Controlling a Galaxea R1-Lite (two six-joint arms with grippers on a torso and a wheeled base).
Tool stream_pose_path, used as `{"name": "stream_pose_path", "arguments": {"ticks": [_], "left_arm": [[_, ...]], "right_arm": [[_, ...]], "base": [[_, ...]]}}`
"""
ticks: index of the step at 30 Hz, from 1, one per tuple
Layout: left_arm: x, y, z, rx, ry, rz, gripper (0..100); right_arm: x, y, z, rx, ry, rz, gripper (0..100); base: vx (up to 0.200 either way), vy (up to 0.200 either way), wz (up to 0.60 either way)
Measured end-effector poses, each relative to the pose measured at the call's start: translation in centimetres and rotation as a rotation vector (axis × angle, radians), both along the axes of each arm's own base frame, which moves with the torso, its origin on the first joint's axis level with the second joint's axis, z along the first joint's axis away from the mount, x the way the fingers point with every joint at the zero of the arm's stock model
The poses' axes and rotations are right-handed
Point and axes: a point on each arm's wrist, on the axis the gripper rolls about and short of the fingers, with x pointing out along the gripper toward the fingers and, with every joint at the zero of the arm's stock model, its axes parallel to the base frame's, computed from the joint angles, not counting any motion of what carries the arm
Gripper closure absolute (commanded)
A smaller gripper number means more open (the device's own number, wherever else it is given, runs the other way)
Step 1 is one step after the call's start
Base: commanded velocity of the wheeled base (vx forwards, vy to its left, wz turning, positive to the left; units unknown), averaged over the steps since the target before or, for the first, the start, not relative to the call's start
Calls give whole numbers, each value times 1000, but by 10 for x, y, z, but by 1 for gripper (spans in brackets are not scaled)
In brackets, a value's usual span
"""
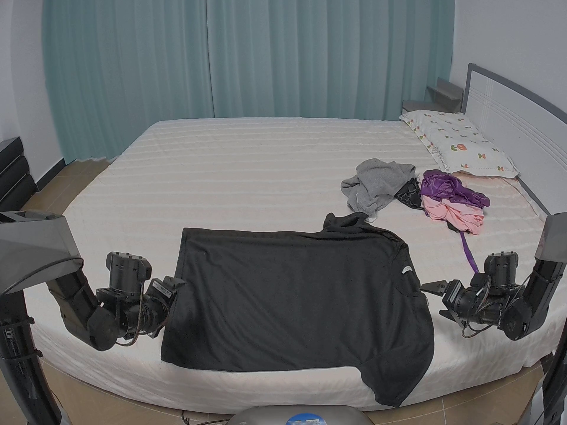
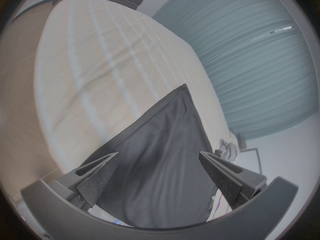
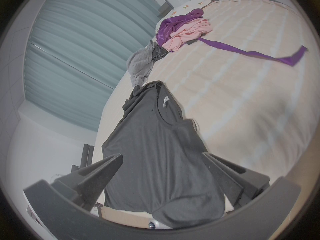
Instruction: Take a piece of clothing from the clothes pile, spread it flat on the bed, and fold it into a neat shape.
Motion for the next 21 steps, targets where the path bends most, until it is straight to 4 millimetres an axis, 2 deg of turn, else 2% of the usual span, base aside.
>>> {"name": "stream_pose_path", "arguments": {"ticks": [6, 14, 21], "left_arm": [[-21, -2, -9, 92, 46, -95, 0], [-43, 1, -21, 201, 122, -193, 0], [-49, 1, -31, 243, 168, -208, 0]], "right_arm": [[-13, 0, 2, 29, 13, -10, 0], [-15, -1, -2, 33, 30, -15, 0], [-16, -1, -3, 34, 37, -17, 0]], "base": [[0, 0, 0], [0, 0, 0], [0, 0, 0]]}}
